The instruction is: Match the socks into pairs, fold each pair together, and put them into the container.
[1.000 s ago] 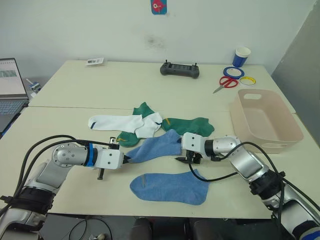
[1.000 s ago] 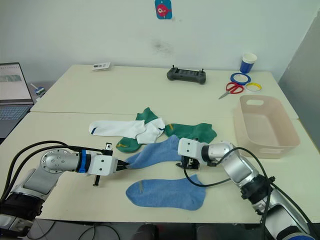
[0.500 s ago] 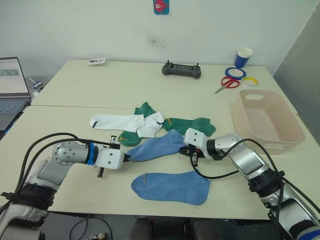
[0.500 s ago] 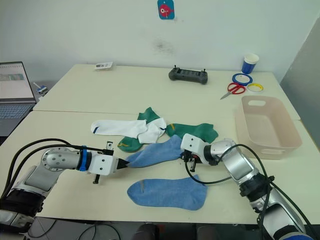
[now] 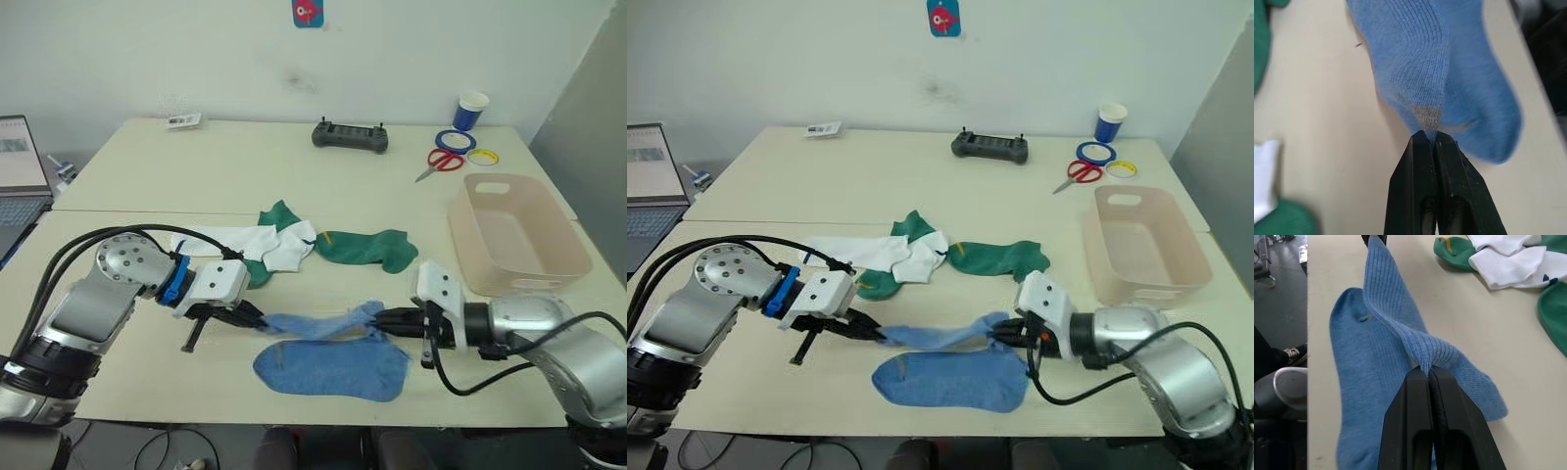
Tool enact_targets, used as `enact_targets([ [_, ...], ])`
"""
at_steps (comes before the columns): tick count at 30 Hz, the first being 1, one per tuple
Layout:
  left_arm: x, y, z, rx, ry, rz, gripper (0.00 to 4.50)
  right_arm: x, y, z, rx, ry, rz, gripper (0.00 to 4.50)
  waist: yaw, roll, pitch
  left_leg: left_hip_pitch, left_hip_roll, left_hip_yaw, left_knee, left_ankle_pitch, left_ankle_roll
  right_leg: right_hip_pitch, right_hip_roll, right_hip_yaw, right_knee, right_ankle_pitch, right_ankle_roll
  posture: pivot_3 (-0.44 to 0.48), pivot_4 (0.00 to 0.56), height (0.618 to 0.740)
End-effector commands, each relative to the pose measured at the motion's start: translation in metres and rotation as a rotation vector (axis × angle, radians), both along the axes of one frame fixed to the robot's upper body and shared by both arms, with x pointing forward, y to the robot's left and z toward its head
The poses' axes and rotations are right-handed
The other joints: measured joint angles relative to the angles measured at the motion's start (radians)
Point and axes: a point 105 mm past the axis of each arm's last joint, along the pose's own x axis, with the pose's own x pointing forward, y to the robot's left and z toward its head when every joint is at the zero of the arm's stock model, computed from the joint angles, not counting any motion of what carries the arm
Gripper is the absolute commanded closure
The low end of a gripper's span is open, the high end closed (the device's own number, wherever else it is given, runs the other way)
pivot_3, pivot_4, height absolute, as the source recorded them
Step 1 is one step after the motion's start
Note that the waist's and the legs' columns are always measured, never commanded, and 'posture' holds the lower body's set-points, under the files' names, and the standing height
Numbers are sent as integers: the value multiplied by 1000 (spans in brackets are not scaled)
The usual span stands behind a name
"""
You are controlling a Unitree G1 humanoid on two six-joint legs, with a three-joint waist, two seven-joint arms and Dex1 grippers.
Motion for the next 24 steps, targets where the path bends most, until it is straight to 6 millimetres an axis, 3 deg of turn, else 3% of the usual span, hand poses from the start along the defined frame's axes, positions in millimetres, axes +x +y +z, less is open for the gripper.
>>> enact_targets([
  [1, -7, -1, -1, -8, 121, 19, 4500, -7, -5, 8, 24, 42, -32, 4481, 1, 0, 0, 1, 0, 0, 0, 0, 0, 0, 0, 0, 0, 0, 0, 0, 150, 740],
  [8, 20, -8, -38, 0, 237, 124, 4500, 13, -16, -21, 3, 225, -151, 4481, 9, 0, 0, -1, -1, 0, 0, 0, 0, 0, 0, 0, -1, 0, 0, 0, 150, 740],
  [10, 39, -13, -42, -10, 237, 171, 4500, 31, -23, -24, -30, 221, -191, 4481, 9, 0, 0, -2, -1, 0, 1, 0, 0, 0, 0, 0, -1, 0, 0, 0, 150, 740],
  [17, 83, -31, -37, -7, 162, 216, 4500, 69, -35, -20, -104, 151, -231, 4481, 8, 0, 0, -3, -1, 0, 1, 0, 0, -1, 0, 0, -1, 0, 0, 0, 150, 740],
  [23, 105, -42, -30, -26, 118, 244, 4500, 89, -41, -11, -161, 15, -254, 4481, 7, 0, 0, -6, -1, 0, 1, 0, 0, -4, 0, 0, -1, 0, 0, 0, 150, 740],
  [24, 108, -45, -27, -48, 115, 257, 4500, 90, -41, -10, -171, -8, -250, 4017, 7, 0, 0, -8, -1, 0, 1, 0, 1, -6, 0, 0, -1, 0, 1, 0, 150, 740],
])
